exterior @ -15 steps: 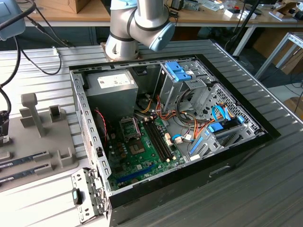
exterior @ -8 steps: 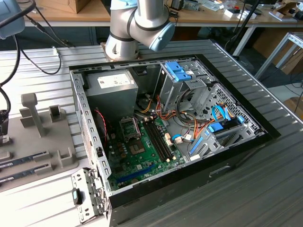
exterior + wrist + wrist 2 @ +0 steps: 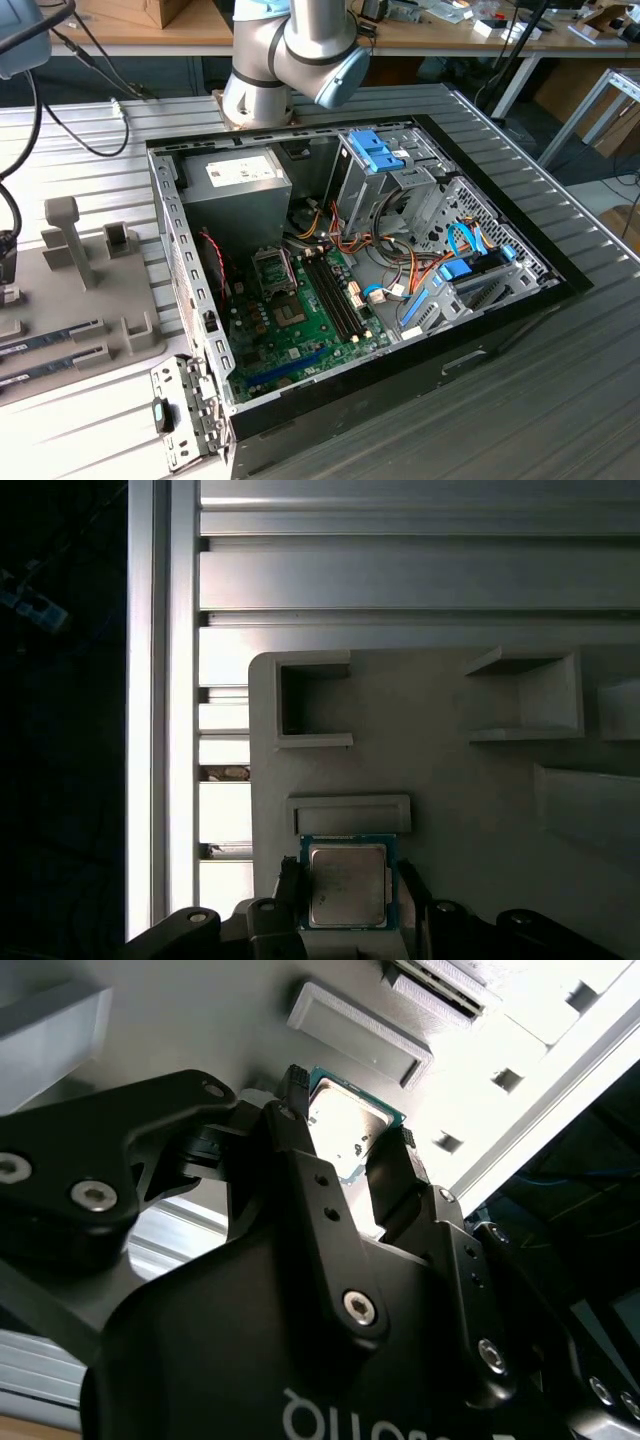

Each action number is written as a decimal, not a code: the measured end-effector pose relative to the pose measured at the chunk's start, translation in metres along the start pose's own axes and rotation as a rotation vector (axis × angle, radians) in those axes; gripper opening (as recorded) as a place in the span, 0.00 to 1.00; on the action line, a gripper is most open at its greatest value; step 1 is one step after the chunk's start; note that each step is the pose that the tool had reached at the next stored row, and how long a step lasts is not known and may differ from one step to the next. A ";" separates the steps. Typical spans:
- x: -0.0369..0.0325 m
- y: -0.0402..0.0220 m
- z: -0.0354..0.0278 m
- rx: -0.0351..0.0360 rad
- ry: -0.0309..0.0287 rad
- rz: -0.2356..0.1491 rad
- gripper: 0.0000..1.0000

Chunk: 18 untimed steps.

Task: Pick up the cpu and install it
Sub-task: 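Pick up the cpu and move it towards the insertion slot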

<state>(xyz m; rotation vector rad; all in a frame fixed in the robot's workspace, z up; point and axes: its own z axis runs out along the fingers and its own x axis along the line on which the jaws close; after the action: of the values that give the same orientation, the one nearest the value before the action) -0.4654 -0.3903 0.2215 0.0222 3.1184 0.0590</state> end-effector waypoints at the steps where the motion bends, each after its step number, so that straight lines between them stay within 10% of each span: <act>1: 0.0000 0.0000 -0.0004 0.0000 0.0000 0.000 0.47; 18: -0.0002 0.0003 -0.0086 0.0000 0.0000 0.000 0.47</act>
<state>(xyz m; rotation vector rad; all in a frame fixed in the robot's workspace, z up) -0.4654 -0.3903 0.2301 0.0221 3.1185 0.0589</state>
